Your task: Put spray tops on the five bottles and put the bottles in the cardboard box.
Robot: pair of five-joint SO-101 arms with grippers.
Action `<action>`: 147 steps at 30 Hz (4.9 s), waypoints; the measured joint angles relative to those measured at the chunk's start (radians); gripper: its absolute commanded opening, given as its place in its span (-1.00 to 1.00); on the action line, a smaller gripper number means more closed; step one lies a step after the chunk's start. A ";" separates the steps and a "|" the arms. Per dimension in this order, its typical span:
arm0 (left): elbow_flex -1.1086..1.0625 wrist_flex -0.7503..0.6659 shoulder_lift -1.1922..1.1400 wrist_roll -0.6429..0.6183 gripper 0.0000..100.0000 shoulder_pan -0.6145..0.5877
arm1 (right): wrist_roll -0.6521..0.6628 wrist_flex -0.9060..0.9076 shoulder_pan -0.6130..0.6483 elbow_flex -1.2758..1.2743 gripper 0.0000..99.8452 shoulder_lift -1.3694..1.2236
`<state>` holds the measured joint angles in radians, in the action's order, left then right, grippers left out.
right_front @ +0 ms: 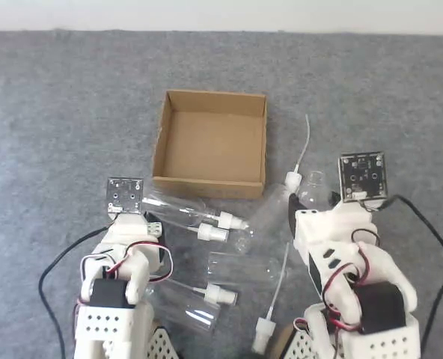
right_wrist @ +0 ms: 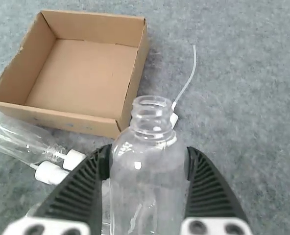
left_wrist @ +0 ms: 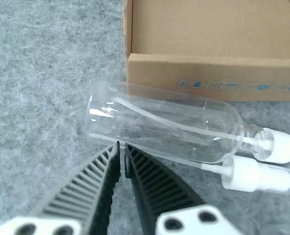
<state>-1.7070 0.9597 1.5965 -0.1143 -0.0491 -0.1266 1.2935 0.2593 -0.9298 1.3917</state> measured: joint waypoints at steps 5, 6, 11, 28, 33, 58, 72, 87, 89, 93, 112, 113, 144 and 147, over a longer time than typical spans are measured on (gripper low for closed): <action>0.000 0.000 0.000 0.000 -0.97 0.000 | 0.000 0.000 0.000 -0.005 -0.86 0.037; 0.000 0.000 0.000 0.000 -0.97 0.000 | 0.000 0.000 0.000 -0.005 -0.86 0.041; 0.000 0.000 0.000 0.000 -0.97 0.000 | 0.000 0.000 0.000 -0.005 -0.86 0.046; 0.000 0.000 0.000 0.000 -0.97 0.080 | 0.000 0.000 0.000 -0.046 -0.86 0.057; 0.000 0.000 0.000 0.000 -0.97 0.089 | 0.000 -0.051 0.000 -0.094 -0.86 0.051; 0.117 0.040 0.000 0.000 -0.97 0.092 | 0.000 -0.166 -0.044 -0.199 -0.86 0.040; 0.402 0.255 0.000 0.002 -0.97 0.071 | 0.000 -0.218 -0.043 -0.236 -0.86 0.040; 0.666 0.315 0.008 0.318 -0.97 0.071 | 0.000 -0.218 -0.043 -0.236 -0.86 0.040; 0.715 0.354 -0.006 0.327 -0.97 0.069 | 0.000 -0.218 -0.043 -0.236 -0.86 0.040; 0.810 0.425 -0.146 0.382 -0.97 0.066 | 0.000 -0.218 -0.043 -0.236 -0.86 0.040; 0.907 0.491 -0.534 0.463 -0.72 0.198 | 0.000 -0.218 -0.166 -0.236 -0.86 0.040; 0.907 0.503 -0.549 0.463 -0.70 0.224 | 0.000 -0.226 -0.176 -0.236 -0.86 0.040; 0.907 0.528 -1.028 0.798 -0.68 0.399 | -0.040 -0.258 -0.281 -0.236 -0.86 0.040; 0.907 0.505 -1.066 0.839 -0.68 0.399 | -0.040 -0.258 -0.281 -0.236 -0.86 0.040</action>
<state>-0.8002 1.4645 0.5301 0.7250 0.3498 -0.1665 1.0357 -0.0215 -1.1661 1.4316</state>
